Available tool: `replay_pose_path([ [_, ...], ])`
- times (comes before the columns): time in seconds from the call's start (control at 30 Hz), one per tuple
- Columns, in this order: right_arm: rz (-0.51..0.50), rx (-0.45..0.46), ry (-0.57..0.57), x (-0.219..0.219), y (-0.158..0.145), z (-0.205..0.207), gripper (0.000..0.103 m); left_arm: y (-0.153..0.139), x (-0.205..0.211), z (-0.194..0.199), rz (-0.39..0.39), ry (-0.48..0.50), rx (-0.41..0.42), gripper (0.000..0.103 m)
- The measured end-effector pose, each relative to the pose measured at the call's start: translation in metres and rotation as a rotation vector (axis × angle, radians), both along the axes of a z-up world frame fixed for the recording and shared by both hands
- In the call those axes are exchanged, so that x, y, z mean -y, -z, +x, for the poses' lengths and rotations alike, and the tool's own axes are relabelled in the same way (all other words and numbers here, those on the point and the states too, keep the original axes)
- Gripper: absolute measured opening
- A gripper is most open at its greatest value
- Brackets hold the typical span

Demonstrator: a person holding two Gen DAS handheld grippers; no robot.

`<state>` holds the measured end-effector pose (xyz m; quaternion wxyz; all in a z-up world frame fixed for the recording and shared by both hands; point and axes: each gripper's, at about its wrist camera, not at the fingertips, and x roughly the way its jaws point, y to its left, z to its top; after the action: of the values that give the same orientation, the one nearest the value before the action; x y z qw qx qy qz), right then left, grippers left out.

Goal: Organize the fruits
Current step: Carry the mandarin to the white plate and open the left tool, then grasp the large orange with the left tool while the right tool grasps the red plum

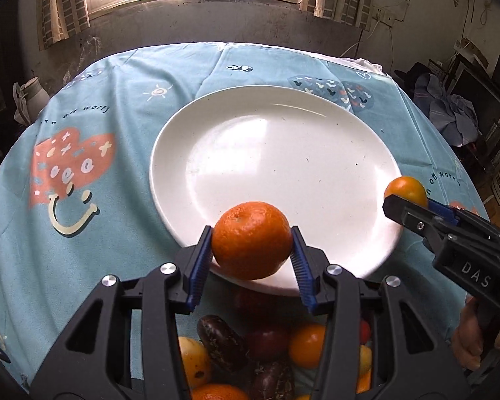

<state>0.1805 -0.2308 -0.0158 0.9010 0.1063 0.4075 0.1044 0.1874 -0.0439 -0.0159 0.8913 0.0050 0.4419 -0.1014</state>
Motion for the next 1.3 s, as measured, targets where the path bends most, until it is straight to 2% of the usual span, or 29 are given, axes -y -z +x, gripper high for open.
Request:
replay_pose_path([
  [0.07, 0.01, 0.002, -0.025, -0.004, 0.002, 0.004, 0.039, 0.0, 0.002, 0.001, -0.003, 0.004, 0.0, 0.049],
  [0.1, 0.015, -0.002, -0.04, -0.006, 0.003, 0.005, 0.04, -0.001, 0.001, 0.001, -0.001, 0.002, 0.006, 0.058],
  [0.17, 0.019, -0.005, -0.039, -0.006, 0.004, 0.006, 0.041, -0.004, 0.0, -0.003, 0.013, -0.006, 0.041, 0.067],
  [0.27, 0.032, 0.015, -0.043, -0.002, -0.001, -0.001, 0.041, -0.01, -0.005, -0.007, 0.019, -0.007, 0.065, 0.067],
  [0.37, 0.027, 0.04, -0.038, 0.001, -0.011, -0.014, 0.041, -0.012, -0.014, -0.012, 0.004, -0.019, 0.052, 0.067],
  [0.53, 0.017, 0.069, -0.04, 0.005, -0.026, -0.058, 0.042, -0.008, -0.03, -0.04, 0.009, -0.037, 0.037, 0.067],
  [0.6, 0.023, 0.08, -0.045, 0.006, -0.029, -0.083, 0.049, -0.002, -0.036, -0.058, 0.022, -0.042, 0.031, 0.067],
  [0.67, 0.017, 0.105, -0.035, 0.007, -0.029, -0.11, 0.061, 0.005, -0.043, -0.077, 0.04, -0.047, 0.021, 0.068],
  [0.77, 0.011, 0.126, -0.056, 0.003, -0.024, -0.141, 0.063, 0.01, -0.053, -0.104, 0.049, -0.05, 0.031, 0.069],
  [0.83, 0.012, 0.123, -0.065, 0.001, -0.015, -0.153, 0.063, 0.009, -0.058, -0.12, 0.026, -0.035, 0.049, 0.073],
  [0.93, -0.022, 0.074, -0.084, -0.007, 0.0, -0.153, 0.063, 0.008, -0.059, -0.137, 0.035, -0.019, 0.077, 0.075],
  [1.07, -0.046, 0.061, -0.092, -0.011, 0.004, -0.149, 0.063, 0.007, -0.058, -0.144, 0.039, -0.015, 0.093, 0.075],
  [1.17, -0.05, 0.051, -0.075, -0.008, 0.007, -0.147, 0.063, 0.007, -0.059, -0.143, 0.029, -0.01, 0.086, 0.074],
  [1.3, -0.066, 0.013, -0.07, -0.01, 0.016, -0.141, 0.063, 0.011, -0.054, -0.145, 0.058, 0.0, 0.075, 0.075],
])
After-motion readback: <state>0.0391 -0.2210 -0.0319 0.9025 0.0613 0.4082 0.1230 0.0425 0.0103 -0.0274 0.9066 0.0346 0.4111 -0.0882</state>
